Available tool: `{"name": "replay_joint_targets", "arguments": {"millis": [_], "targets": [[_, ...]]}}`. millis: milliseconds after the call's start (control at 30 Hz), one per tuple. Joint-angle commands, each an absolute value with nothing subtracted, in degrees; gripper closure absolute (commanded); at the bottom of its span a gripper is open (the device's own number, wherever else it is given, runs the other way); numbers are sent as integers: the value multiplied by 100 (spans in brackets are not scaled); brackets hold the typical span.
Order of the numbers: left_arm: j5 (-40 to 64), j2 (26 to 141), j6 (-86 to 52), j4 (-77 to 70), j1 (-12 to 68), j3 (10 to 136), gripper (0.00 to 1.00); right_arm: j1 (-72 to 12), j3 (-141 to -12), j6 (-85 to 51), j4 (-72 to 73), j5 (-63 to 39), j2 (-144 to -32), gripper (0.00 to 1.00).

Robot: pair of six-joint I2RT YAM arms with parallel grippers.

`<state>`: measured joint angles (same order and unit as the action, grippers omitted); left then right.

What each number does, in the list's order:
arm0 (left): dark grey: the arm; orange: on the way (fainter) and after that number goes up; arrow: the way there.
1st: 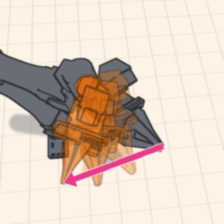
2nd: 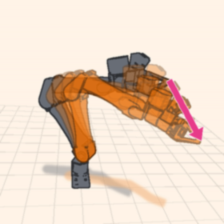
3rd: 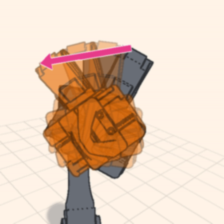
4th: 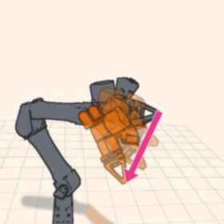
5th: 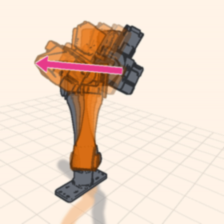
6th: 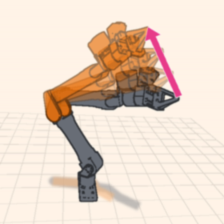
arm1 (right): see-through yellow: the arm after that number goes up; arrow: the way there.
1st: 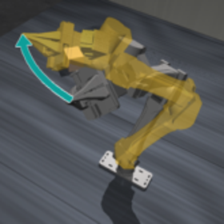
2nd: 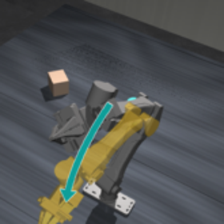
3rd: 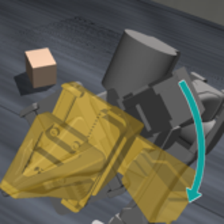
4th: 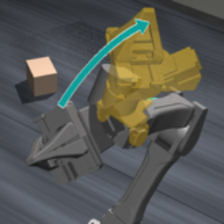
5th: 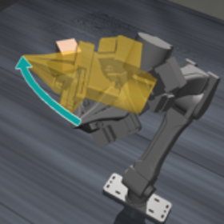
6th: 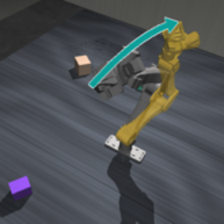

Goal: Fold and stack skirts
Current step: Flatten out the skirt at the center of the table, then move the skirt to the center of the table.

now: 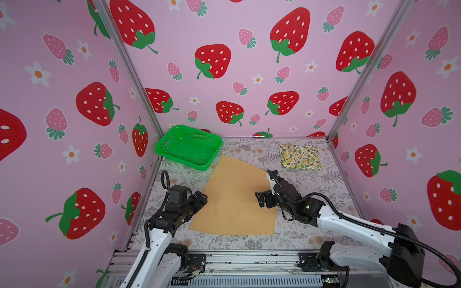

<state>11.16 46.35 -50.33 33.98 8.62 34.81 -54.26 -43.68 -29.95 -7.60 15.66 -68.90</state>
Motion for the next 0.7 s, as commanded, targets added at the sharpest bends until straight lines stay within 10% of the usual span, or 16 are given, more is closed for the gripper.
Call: {"name": "replay_joint_targets", "arguments": {"millis": [0,667], "targets": [[1465,5537,-4857,2578,859,3962,7,-4940,-4516,-2671,-830,1619,-7403,0],[1628,10225,-4377,2182,1409,6748,1,-3142,-4945,-2413,193,-588,-9546,0]]}}
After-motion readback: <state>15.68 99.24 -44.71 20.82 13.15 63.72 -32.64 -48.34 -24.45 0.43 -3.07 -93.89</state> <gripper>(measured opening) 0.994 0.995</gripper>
